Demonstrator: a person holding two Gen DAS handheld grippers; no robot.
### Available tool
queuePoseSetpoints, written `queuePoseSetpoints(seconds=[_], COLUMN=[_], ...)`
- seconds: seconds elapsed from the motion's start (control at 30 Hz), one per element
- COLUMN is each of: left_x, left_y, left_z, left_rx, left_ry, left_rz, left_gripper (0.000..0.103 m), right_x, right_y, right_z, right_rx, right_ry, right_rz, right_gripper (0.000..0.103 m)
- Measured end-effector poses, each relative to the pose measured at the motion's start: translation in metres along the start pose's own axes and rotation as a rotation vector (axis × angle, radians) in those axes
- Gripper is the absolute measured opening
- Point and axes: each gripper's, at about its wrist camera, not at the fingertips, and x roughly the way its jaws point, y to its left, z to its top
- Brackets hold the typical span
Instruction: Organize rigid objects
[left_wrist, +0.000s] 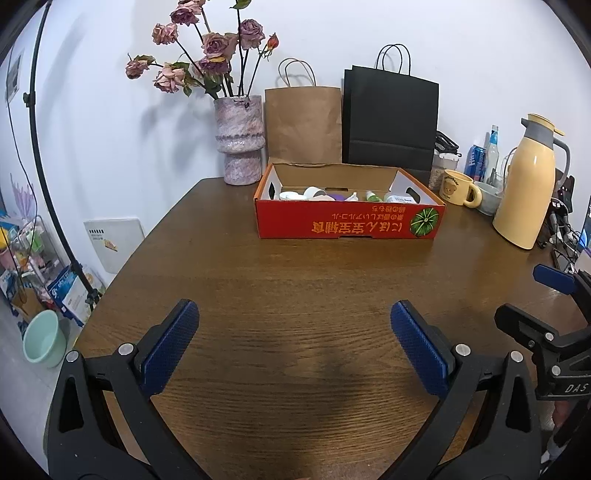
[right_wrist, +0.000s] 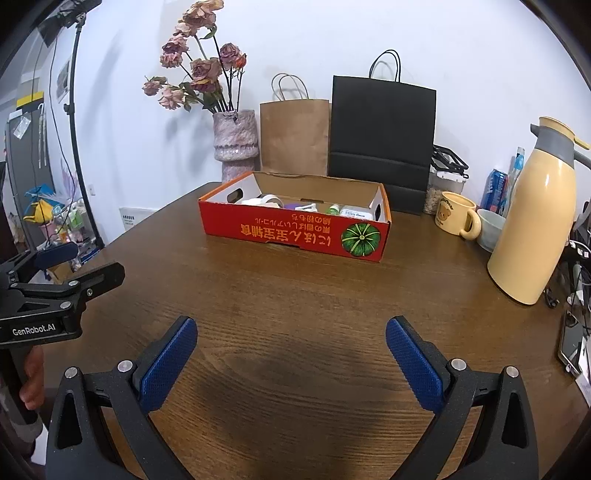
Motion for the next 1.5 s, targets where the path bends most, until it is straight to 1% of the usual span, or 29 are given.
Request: queuePoseSetpoints(seconds=[1.5], left_x=[-0.0073], left_y=[0.0003], left_z=[0.0009], left_rx=[0.000], left_ry=[-0.011], left_rz=[-0.006], left_gripper=[0.103], right_x=[-0.0074], right_y=[0.0048], right_z=[0.0000], right_rx=[-0.005], right_ry=[-0.005], right_rz=[0.000], right_gripper=[0.103])
